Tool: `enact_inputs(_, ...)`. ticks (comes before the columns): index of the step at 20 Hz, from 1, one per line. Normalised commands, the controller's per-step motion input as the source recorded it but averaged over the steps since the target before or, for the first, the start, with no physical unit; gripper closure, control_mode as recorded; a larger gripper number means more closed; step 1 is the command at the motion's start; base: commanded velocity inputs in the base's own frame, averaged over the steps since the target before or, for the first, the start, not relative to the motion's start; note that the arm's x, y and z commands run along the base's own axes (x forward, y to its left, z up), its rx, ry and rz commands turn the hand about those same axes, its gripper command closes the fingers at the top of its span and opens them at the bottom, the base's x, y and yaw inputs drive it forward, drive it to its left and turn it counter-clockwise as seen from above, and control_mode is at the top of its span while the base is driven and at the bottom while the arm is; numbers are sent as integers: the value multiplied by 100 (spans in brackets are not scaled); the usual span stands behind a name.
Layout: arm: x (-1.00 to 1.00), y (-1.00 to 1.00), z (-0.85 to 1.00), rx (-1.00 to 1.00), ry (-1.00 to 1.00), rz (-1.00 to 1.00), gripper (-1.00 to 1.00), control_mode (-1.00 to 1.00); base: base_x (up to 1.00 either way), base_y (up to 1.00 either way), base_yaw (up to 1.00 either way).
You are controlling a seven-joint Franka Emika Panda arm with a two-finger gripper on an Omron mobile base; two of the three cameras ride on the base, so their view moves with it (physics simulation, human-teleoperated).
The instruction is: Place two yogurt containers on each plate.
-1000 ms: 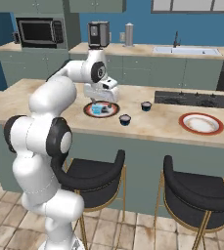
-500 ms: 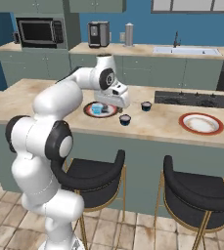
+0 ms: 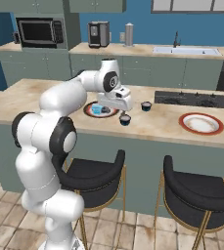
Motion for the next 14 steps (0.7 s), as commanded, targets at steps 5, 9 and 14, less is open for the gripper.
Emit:
enact_inputs(5,6,-7,-40,5,6,6,-100,-100,0,0,0)
enact_inputs(9,15,-14,-38,0,9,3,-100,-100,0,0,0)
enact_inputs(14,27,-19,-24,1,4,3,-100,-100,0,0,0)
